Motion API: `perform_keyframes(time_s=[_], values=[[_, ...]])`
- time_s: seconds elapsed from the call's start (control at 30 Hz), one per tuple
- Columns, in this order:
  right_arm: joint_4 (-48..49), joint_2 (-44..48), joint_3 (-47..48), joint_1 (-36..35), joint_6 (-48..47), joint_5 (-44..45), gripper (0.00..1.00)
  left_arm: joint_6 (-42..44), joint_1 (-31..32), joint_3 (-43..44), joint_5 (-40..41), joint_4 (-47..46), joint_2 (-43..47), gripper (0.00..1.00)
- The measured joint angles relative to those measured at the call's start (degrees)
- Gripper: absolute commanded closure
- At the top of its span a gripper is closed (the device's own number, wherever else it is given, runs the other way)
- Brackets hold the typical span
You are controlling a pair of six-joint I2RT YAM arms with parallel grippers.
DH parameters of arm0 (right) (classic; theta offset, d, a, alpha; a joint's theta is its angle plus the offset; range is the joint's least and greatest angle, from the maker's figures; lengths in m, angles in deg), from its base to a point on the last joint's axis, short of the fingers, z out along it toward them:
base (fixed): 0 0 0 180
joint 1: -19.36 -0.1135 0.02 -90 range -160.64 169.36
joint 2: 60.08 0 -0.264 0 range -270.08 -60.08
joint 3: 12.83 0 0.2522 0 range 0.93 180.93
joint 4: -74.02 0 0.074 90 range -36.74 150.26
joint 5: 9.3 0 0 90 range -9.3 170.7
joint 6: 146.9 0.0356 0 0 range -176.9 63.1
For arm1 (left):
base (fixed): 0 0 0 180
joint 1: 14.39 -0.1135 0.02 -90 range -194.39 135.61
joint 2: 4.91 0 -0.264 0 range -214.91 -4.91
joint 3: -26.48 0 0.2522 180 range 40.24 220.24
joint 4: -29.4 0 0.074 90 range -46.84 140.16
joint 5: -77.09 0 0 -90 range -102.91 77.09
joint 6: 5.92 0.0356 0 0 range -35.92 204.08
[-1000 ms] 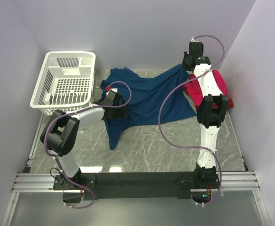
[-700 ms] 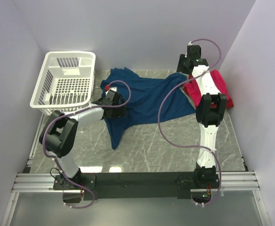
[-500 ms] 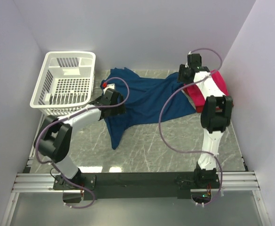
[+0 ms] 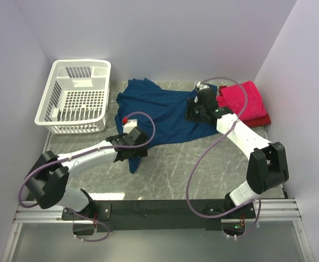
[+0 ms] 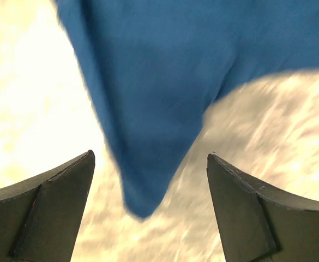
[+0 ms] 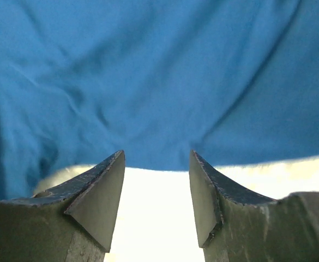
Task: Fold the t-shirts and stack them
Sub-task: Flatten the tshirt out
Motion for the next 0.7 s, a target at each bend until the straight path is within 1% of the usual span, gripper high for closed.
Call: perform_keyframes(time_s=[0.1, 0.2, 0.37, 0.47, 0.57, 0.63, 0.67, 0.7], values=[[0.68, 0.35, -5.18, -0.79, 1.86, 0.09, 0.43, -3.61, 2.36, -2.99, 0.68, 3.65, 2.78, 0.13], [1.22, 0.35, -8.92, -1.01, 3.13, 0.07, 0.43, -6.4, 3.89, -5.51, 0.46, 4.98, 5.38, 0.16], [1.95, 0.35, -10.05, -1.36, 4.07, 0.07, 0.43, -9.14, 6.23, -9.44, -1.44, 3.23, 7.52, 0.19], [2.75, 0.37, -10.05, -1.86, 4.28, 0.09, 0.43, -10.08, 7.23, -10.12, -2.19, 1.95, 7.08, 0.24], [3.13, 0.37, -10.05, -2.34, 4.44, 0.09, 0.44, -10.38, 7.69, -10.25, -2.73, 0.07, 6.4, 0.29], [3.17, 0.37, -10.05, -2.54, 4.46, 0.09, 0.44, -10.45, 7.85, -10.25, -3.02, -0.9, 5.57, 0.35], [3.19, 0.37, -10.05, -2.54, 4.48, 0.09, 0.44, -10.45, 7.89, -10.25, -3.1, -1.27, 4.96, 0.38], [3.21, 0.37, -10.05, -2.58, 4.48, 0.09, 0.44, -10.45, 7.91, -10.25, -3.17, -1.53, 4.46, 0.45]])
